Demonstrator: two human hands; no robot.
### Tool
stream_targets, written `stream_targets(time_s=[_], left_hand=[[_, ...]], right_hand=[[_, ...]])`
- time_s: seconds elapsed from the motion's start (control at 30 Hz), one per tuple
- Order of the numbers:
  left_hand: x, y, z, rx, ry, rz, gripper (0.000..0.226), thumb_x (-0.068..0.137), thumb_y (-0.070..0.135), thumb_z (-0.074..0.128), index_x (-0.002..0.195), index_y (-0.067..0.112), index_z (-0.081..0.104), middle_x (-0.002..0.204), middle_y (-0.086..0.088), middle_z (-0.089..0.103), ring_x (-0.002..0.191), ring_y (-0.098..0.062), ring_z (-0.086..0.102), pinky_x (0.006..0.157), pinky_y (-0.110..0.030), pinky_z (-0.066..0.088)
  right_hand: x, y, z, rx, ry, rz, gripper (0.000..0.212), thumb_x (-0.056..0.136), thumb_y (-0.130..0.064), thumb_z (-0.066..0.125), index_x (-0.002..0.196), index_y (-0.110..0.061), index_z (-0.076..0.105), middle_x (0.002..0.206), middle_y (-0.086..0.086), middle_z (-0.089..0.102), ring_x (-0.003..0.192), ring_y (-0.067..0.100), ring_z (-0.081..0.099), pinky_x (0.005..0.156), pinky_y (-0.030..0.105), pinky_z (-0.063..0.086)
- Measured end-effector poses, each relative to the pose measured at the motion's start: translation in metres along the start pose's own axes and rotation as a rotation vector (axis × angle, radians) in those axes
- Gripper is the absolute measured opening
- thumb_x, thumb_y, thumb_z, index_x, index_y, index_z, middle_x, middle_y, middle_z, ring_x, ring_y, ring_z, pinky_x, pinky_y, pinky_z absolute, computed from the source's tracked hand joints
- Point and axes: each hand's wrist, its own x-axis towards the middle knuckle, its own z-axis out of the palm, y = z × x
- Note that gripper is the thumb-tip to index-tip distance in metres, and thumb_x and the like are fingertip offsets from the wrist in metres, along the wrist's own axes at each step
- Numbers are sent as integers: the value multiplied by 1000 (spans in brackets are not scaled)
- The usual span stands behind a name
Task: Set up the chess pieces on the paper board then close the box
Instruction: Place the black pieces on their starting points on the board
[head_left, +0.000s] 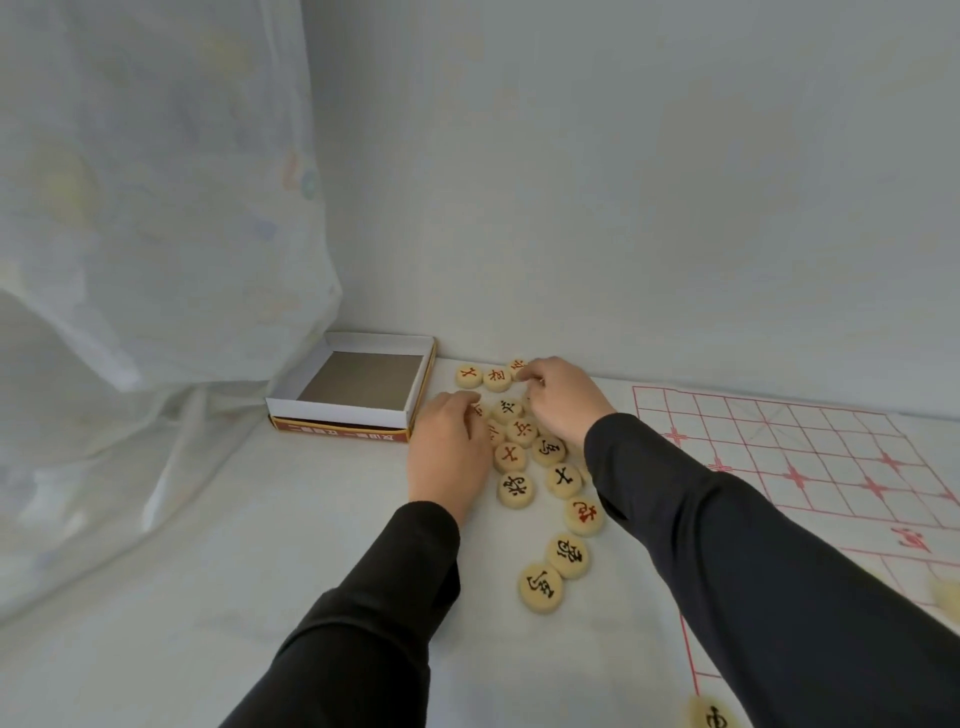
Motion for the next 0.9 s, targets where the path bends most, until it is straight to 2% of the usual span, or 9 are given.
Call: stream_targets(time_s=[0.13,0.23,0.37,0.47,0.57,0.67,0.8,0.83,0.9], left_hand=[[-2,-3,0,-53,60,-23,33,94,9,43,124,10,56,126,-4,53,121,-15,39,93,-15,28],[-1,-2,-1,-124,25,-52,39,95,8,40,133,11,47,137,-2,45,130,-13,34,99,-16,25],[0,0,-4,-200,-12,-128,45,96,9,36,141,13,38,145,-2,40,134,-15,34,106,-24,28],[0,0,-4,-210,-31,-143,47,96,8,34,142,13,35,148,-3,37,137,-16,31,110,-25,25],[0,0,-4,-206,-55,-140,47,97,10,32,143,14,34,149,-2,35,138,-15,29,111,-26,24],[0,0,-4,-206,-82,-151,47,97,11,31,144,14,32,150,-1,34,138,-14,29,113,-26,24],[10,2,-9,-311,-157,-272,50,96,12,29,146,17,28,148,-6,36,133,-25,39,110,-42,35],[15,4,-11,-319,-186,-295,50,96,13,28,146,18,27,146,-8,39,132,-28,41,108,-42,36],[27,10,-14,-270,-238,-306,49,98,13,27,146,18,26,145,-8,39,131,-26,41,107,-35,37]], right_hand=[[15,0,7,-33,-64,-58,41,97,-8,33,137,-13,43,150,8,30,138,25,26,112,30,20],[27,-1,12,-94,-132,-83,42,99,-11,30,140,-18,41,150,8,27,139,26,20,113,32,16],[28,-2,14,-67,-191,-94,39,101,-18,29,134,-21,50,143,7,37,134,27,29,113,34,23],[18,-3,9,28,-231,-106,35,100,-15,35,126,-19,57,137,4,46,128,20,41,103,24,31],[7,-3,3,92,-243,-104,30,96,-12,44,119,-19,62,130,1,56,121,16,49,95,21,36],[1,-3,-2,-56,-143,-94,21,89,-17,56,109,-17,63,125,1,54,112,18,53,87,22,40],[-3,-11,-4,-232,-144,-83,33,80,-27,69,108,-14,59,118,1,49,96,18,54,78,27,45],[-3,-12,-3,-269,-138,-96,34,79,-29,71,107,-14,59,118,2,49,95,19,54,79,28,46],[-3,-15,-2,-336,-115,-128,34,78,-32,72,103,-13,60,118,3,48,94,22,54,80,31,47]])
